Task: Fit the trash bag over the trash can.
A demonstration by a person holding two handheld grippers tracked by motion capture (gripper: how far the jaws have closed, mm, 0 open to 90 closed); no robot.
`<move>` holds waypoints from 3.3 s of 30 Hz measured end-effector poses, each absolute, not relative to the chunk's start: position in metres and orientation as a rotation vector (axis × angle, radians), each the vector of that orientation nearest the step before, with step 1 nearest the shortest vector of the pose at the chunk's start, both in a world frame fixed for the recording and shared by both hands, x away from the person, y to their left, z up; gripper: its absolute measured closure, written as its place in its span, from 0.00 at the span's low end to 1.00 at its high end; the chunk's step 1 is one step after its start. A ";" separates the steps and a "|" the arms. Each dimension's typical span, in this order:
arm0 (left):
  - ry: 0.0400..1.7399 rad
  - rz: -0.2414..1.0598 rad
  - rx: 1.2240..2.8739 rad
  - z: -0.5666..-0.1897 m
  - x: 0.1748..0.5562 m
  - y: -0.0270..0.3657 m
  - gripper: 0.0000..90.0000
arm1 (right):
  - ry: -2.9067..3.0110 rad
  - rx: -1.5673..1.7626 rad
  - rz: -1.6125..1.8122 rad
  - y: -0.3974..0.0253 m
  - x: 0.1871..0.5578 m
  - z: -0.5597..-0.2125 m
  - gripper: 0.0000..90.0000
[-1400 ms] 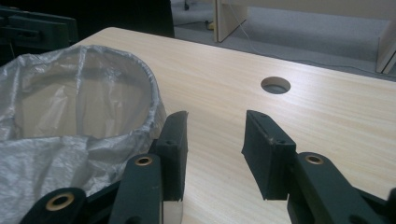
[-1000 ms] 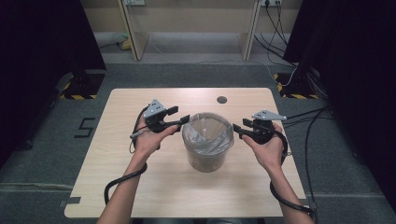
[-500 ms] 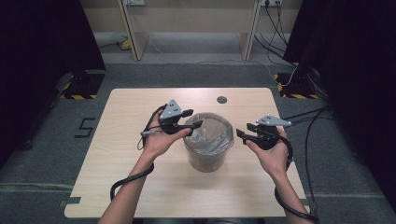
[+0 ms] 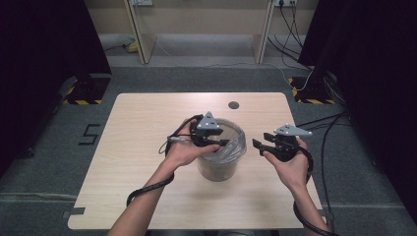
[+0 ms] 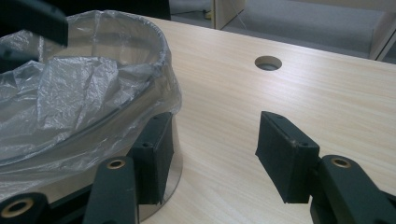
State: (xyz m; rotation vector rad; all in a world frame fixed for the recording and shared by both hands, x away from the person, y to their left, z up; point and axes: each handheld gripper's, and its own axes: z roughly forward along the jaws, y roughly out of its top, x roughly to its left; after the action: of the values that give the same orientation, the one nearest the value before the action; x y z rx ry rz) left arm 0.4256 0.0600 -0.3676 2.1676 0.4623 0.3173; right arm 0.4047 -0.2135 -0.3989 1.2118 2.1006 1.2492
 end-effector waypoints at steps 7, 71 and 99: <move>0.388 0.225 2.246 -0.373 0.413 0.047 0.67 | 2.098 1.217 1.250 -0.216 0.403 -0.400 0.51; 0.531 0.270 2.120 -0.357 0.418 0.063 0.61 | 2.083 1.216 1.253 -0.216 0.405 -0.397 0.49; 0.535 0.315 2.108 -0.364 0.406 0.077 0.53 | 2.079 1.220 1.250 -0.218 0.404 -0.398 0.49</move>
State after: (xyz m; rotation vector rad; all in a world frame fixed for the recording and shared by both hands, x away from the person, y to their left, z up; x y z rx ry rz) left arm 0.4064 0.0770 -0.3639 2.1080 0.5346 0.3154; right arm 0.4041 -0.2179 -0.3982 1.2202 2.0785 1.2501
